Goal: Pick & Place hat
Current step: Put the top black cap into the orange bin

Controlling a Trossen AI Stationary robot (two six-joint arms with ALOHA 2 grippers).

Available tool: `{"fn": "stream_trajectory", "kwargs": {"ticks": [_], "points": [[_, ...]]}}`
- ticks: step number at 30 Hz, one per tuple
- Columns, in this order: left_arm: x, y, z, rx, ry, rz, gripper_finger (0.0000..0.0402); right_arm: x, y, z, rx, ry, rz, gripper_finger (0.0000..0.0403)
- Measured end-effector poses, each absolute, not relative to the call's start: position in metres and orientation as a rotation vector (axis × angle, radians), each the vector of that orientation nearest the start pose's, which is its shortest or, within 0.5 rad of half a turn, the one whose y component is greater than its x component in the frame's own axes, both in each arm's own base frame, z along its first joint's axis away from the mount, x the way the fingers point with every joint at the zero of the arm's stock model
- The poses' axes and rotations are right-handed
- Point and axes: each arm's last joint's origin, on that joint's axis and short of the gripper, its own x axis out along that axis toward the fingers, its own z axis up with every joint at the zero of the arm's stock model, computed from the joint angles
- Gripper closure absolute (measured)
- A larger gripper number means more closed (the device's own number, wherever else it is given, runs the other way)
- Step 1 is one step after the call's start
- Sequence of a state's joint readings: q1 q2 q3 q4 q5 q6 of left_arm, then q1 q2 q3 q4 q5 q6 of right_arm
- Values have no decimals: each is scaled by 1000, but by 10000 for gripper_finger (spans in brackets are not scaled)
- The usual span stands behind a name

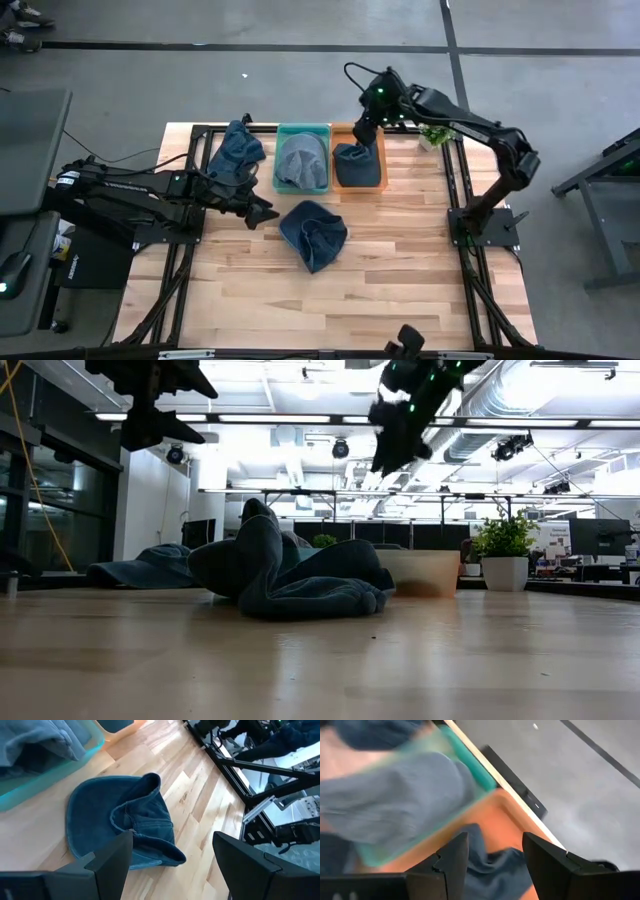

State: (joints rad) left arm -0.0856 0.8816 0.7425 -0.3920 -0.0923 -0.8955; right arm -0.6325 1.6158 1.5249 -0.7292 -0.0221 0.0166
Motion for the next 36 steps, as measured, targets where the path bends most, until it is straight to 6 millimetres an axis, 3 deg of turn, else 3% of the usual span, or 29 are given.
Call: {"fn": "stream_trajectory", "kwargs": {"ticks": [10,18,23,29,36], "points": [[186,-12,284,-815,473,270,128,276,-153,374,203,665,-346,222],[186,-12,284,-789,467,279,128,275,-106,385,167,685,-196,234],[186,-12,284,-784,467,279,128,281,-78,380,125,761,-157,283],[186,-10,284,-718,450,323,128,284,-51,377,92,808,-139,385],[182,-7,280,-673,453,438,128,283,-32,372,106,868,-187,400]]}}
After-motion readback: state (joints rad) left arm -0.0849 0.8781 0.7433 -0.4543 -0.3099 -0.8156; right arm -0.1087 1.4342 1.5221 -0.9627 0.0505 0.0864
